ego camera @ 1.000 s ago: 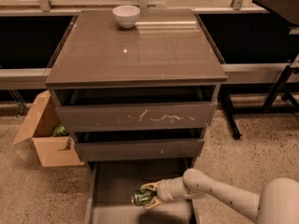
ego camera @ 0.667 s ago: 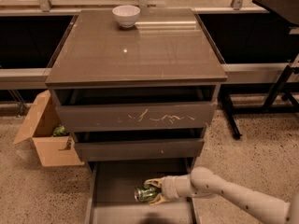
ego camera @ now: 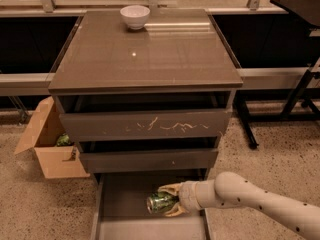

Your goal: Pick green can from bottom drawer and place on counter

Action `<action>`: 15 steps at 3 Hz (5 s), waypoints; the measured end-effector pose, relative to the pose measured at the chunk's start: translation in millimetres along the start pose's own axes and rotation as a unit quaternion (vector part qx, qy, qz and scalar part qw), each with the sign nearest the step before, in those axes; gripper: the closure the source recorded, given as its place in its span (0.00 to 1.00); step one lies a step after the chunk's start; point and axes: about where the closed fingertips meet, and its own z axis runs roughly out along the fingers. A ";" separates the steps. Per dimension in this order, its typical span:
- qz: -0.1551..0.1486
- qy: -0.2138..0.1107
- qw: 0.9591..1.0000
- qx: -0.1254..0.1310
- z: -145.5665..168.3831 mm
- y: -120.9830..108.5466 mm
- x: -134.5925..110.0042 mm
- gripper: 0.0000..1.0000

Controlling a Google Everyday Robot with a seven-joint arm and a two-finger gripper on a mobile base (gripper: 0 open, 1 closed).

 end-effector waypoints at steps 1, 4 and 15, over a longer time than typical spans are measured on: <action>-0.001 -0.012 1.000 0.002 -5.6 -1.2 -3.1 1.00; -0.087 -0.048 0.993 0.056 -176.8 -106.2 -62.6 1.00; -0.117 0.046 0.982 0.140 -324.9 -441.2 -104.8 1.00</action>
Offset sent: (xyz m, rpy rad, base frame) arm 0.0153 -0.0660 0.1451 0.1384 -0.1643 0.0562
